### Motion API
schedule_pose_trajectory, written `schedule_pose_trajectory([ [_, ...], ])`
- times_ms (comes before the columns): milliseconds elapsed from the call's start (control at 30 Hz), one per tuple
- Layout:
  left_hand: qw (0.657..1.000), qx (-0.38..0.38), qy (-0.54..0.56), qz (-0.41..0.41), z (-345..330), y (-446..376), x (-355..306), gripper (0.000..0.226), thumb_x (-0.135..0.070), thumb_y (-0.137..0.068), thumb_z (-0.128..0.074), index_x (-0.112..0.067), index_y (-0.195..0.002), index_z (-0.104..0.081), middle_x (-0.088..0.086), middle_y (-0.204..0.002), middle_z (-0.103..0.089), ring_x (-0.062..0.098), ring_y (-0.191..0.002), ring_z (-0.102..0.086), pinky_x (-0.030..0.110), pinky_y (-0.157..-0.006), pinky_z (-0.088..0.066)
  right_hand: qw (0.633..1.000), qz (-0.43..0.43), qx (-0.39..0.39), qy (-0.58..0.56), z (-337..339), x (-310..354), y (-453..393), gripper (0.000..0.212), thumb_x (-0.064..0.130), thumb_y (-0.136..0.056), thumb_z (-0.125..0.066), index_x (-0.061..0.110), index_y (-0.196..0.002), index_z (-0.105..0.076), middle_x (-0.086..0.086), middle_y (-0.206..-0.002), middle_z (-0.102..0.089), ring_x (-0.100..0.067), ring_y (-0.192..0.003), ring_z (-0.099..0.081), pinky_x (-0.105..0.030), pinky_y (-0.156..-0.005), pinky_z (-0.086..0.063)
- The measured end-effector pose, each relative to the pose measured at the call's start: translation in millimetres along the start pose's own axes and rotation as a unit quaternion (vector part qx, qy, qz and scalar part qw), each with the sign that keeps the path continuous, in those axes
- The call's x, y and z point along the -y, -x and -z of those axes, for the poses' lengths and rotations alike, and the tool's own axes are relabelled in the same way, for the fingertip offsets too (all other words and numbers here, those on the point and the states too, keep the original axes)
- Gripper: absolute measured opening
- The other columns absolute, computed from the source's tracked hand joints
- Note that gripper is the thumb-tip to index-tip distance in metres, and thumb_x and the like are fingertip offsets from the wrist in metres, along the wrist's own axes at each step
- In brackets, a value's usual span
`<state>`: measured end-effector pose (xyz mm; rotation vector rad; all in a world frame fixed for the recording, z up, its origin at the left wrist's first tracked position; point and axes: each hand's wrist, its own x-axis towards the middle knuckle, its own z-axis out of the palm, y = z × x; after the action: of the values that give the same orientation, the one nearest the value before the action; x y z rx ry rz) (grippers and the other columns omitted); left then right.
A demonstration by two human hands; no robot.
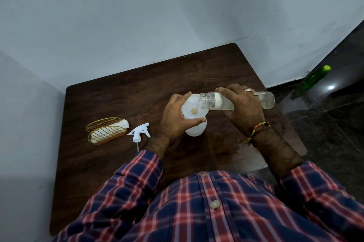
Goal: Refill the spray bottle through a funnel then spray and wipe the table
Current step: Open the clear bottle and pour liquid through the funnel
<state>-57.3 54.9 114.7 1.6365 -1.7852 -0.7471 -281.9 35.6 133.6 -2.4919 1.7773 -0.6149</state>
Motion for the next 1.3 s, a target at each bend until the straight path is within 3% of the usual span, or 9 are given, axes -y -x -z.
schedule_pose_trajectory([
  [333, 1.000, -0.009, -0.003, -0.017, 1.7, -0.6, -1.0, 0.094, -0.052, -0.061, -0.087, -0.016, -0.140, -0.052, -0.002, -0.131, -0.055, 0.012, -0.117, -0.053, 0.032, -0.097, -0.051, 1.000, 0.004, -0.009, 0.003, 0.0, -0.2, 0.1, 0.060, 0.018, -0.070, -0.082, 0.023, -0.127, -0.063, -0.004, -0.112, -0.063, -0.028, -0.099, -0.062, -0.046, -0.086, -0.049],
  [600, 1.000, 0.001, 0.001, -0.022, 1.4, 0.0, -2.3, 0.094, -0.053, -0.062, -0.086, -0.018, -0.142, -0.049, -0.003, -0.133, -0.053, 0.010, -0.118, -0.051, 0.027, -0.096, -0.047, 1.000, 0.002, -0.012, -0.001, 0.0, -0.1, 0.7, 0.058, 0.017, -0.071, -0.080, 0.022, -0.126, -0.063, -0.005, -0.112, -0.064, -0.029, -0.099, -0.062, -0.048, -0.088, -0.048],
  [833, 0.999, 0.002, -0.005, -0.037, 3.1, -0.5, -2.9, 0.092, -0.050, -0.064, -0.086, -0.015, -0.141, -0.050, -0.001, -0.132, -0.054, 0.011, -0.118, -0.052, 0.031, -0.098, -0.049, 1.000, 0.003, -0.014, 0.001, 0.8, 0.5, -0.5, 0.059, 0.017, -0.069, -0.081, 0.023, -0.125, -0.064, -0.004, -0.111, -0.064, -0.030, -0.100, -0.062, -0.048, -0.089, -0.047],
  [1167, 1.000, 0.001, -0.002, -0.027, 2.7, 1.3, -2.1, 0.093, -0.050, -0.063, -0.087, -0.017, -0.142, -0.050, -0.004, -0.132, -0.053, 0.005, -0.115, -0.050, 0.018, -0.093, -0.041, 1.000, 0.007, -0.028, 0.001, -0.5, -0.5, -0.1, 0.059, 0.015, -0.067, -0.082, 0.023, -0.124, -0.065, -0.003, -0.109, -0.065, -0.029, -0.099, -0.063, -0.048, -0.091, -0.046],
  [1300, 1.000, 0.003, -0.002, -0.024, 2.8, 1.4, -2.3, 0.093, -0.049, -0.064, -0.087, -0.017, -0.142, -0.049, -0.004, -0.132, -0.053, 0.006, -0.117, -0.050, 0.020, -0.095, -0.042, 1.000, 0.007, -0.027, 0.000, 0.5, -0.4, 1.1, 0.059, 0.014, -0.068, -0.081, 0.023, -0.124, -0.065, -0.004, -0.110, -0.065, -0.029, -0.100, -0.063, -0.048, -0.091, -0.046],
])
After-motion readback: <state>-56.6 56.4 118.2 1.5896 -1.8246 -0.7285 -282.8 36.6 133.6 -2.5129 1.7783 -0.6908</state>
